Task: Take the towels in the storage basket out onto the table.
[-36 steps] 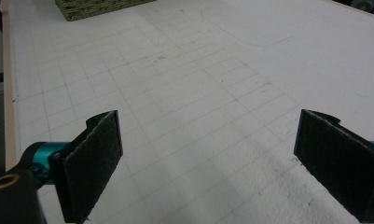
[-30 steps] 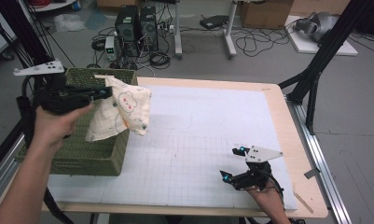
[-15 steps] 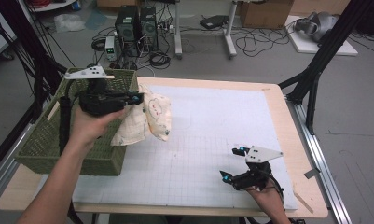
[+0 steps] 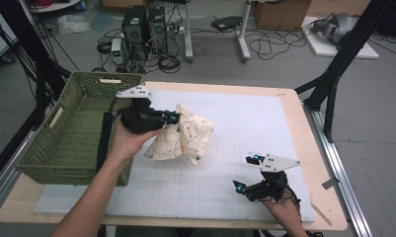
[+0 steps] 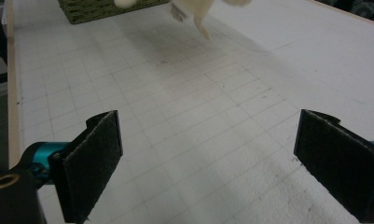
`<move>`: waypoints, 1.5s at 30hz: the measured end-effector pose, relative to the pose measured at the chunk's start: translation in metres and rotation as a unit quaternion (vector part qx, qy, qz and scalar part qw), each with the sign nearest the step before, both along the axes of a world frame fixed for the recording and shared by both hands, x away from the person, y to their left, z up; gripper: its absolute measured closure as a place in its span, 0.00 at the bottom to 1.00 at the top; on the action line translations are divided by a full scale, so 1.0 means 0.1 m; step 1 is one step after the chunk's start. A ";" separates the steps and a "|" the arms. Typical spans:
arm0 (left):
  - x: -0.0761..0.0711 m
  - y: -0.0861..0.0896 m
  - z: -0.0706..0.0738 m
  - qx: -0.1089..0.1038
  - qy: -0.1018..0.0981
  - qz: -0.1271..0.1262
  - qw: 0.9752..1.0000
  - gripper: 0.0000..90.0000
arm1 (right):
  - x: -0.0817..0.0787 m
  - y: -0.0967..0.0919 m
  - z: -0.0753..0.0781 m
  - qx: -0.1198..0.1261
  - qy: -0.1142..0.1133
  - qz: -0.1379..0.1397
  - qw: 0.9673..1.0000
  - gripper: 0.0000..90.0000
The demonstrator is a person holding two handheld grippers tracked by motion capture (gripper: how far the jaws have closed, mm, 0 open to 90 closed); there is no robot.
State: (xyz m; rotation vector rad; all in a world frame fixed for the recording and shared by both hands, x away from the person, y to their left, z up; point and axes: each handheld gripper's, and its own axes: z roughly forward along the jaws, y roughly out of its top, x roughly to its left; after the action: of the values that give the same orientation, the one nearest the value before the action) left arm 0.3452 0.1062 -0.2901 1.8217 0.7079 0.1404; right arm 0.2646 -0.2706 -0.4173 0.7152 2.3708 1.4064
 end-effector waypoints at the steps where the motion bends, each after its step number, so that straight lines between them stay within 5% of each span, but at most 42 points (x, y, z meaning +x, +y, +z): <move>1: 0.01 -0.04 -0.05 0.001 0.003 -0.003 1.000 0.95 | 0.00 0.00 0.00 0.000 0.000 0.000 1.000 0.08; 12: 0.18 -0.53 -0.58 0.029 0.023 -0.017 0.999 0.93 | 0.07 0.10 -0.01 -0.003 0.004 0.006 1.000 0.08; 20: 0.27 -0.73 -0.86 0.058 0.038 -0.016 0.997 0.90 | 0.20 0.16 -0.01 -0.009 0.019 0.018 1.000 0.29; 25: 0.25 -0.72 -0.84 0.062 0.035 -0.018 0.997 0.79 | 0.35 0.30 -0.07 -0.014 0.047 0.043 0.998 0.44; 31: 0.12 -0.58 -0.73 0.065 0.025 -0.027 0.997 0.61 | 0.44 0.51 -0.18 -0.051 0.058 0.080 0.994 0.55; 40: -0.07 -0.38 -0.85 0.053 0.029 -0.024 0.998 0.55 | 0.53 0.60 -0.30 -0.081 0.080 0.089 0.989 0.73; 45: -0.13 -0.34 -0.90 0.053 0.030 -0.022 0.998 0.55 | 0.55 0.60 -0.31 -0.082 0.077 0.101 0.988 0.97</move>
State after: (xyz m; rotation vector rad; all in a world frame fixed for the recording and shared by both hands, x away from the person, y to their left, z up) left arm 0.3320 0.0722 -0.3797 1.9489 0.7128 0.0965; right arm 0.3192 -0.2104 -0.4480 0.5697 2.7081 1.2501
